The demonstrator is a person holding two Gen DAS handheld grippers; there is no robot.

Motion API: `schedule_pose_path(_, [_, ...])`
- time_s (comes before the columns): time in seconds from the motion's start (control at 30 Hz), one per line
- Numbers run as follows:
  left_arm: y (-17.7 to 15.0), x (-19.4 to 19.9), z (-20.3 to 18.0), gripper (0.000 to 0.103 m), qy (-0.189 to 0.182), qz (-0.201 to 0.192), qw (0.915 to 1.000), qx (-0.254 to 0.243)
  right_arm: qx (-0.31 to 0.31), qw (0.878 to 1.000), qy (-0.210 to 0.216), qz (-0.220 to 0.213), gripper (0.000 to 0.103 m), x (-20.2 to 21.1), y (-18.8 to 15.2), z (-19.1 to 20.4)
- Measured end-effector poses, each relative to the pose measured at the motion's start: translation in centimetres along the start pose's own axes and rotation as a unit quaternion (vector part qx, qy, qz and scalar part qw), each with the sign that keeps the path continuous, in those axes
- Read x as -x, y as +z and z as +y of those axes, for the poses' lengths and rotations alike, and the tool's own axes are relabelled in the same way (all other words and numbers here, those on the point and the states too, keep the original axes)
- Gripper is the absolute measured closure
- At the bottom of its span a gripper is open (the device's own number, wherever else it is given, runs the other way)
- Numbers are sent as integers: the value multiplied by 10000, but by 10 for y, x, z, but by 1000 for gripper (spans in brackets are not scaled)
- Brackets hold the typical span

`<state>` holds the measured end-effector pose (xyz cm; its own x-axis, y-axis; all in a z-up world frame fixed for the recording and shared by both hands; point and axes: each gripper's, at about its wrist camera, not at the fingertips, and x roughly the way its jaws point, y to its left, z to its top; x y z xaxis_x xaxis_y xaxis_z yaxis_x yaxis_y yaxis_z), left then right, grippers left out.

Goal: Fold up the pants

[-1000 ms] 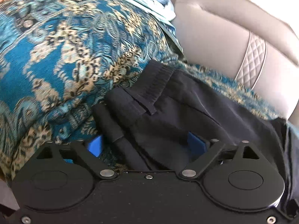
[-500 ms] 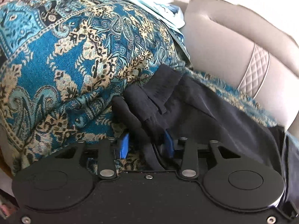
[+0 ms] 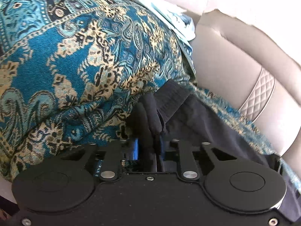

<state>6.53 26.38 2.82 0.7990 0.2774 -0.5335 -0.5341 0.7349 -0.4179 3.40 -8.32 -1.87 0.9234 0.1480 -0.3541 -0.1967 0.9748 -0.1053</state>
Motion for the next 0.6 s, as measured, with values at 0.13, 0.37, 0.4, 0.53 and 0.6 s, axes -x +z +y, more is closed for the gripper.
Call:
schedule_pose_path(0.13, [4, 13, -9, 88, -46, -187, 9997, -147, 9, 10000, 40, 58, 0, 0, 2, -1])
schedule_pose_path(0.37, [14, 53, -46, 88, -608, -621, 9943, -615, -14, 9949, 855, 542, 0, 5, 29, -34])
schedule_pose_path(0.4, [14, 58, -54, 89, -696, -672, 9929, -694, -81, 9942, 920, 551, 0, 8, 33, -42])
schedule_pose_path(0.53, [11, 76, -99, 89, -1156, -838, 9835, -1114, -280, 9930, 908, 696, 0, 12, 48, -80])
schedule_pose_path(0.6, [5, 85, -127, 89, -1446, -921, 9747, -1432, -389, 9942, 695, 721, 0, 14, 51, -102])
